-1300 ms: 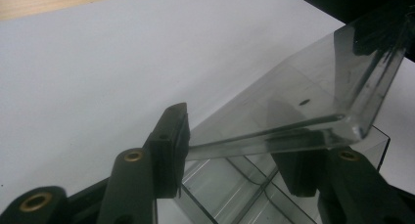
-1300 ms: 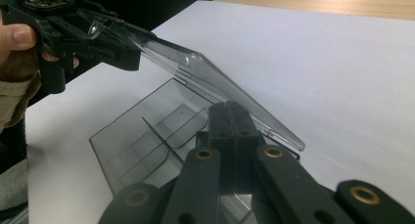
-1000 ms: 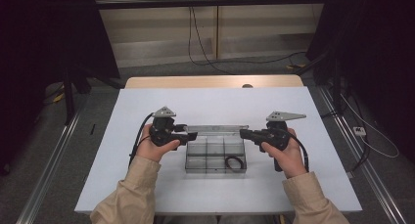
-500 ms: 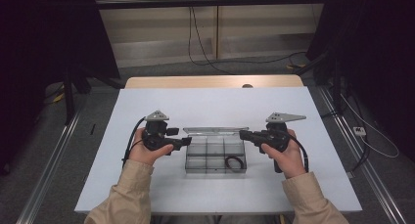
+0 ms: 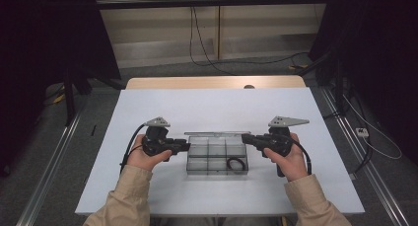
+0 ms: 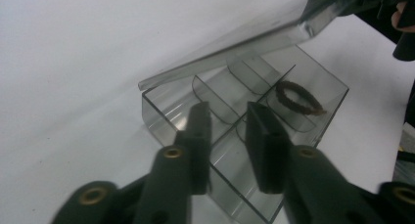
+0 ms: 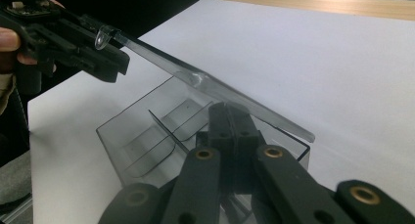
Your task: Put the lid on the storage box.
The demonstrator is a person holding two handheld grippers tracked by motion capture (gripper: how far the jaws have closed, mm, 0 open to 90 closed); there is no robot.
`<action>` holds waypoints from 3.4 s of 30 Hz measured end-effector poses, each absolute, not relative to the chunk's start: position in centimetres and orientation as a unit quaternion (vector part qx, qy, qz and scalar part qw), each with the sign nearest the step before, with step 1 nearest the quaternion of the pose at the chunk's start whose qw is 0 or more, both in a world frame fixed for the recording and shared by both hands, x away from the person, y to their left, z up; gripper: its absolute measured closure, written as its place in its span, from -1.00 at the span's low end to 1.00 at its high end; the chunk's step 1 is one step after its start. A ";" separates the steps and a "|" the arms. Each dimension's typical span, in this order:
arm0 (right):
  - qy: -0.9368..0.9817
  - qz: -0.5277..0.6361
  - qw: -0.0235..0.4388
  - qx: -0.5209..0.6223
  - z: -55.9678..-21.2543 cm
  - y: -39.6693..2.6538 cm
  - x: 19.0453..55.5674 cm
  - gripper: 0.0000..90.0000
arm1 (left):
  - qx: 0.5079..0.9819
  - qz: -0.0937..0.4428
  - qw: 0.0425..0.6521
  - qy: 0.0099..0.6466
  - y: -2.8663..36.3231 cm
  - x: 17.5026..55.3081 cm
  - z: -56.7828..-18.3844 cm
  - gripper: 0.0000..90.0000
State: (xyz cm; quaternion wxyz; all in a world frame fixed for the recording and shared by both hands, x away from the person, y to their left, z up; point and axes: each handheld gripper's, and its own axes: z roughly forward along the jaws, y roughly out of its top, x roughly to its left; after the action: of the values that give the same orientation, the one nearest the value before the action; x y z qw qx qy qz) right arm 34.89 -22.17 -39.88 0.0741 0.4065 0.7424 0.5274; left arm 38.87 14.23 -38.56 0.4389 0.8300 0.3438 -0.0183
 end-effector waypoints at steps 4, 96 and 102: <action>0.744 0.526 0.074 0.406 -40.0 -22.2 34.7 1.00 | 0.826 -0.030 0.448 0.340 14.1 38.9 -38.5 0.91; 0.760 0.504 0.073 0.404 -42.4 -23.2 30.7 1.00 | 0.832 -0.022 0.446 0.329 15.5 36.0 -40.7 1.00; 0.761 0.502 0.072 0.405 -42.5 -23.3 30.6 1.00 | 0.834 -0.023 0.444 0.328 15.4 35.8 -40.9 1.00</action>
State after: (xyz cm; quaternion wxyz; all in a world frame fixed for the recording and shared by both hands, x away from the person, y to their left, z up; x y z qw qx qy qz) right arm 30.62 -23.27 -42.49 0.0724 0.4054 0.7607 0.5018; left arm 35.84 15.39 -40.92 0.4436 0.8338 0.3277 -0.0230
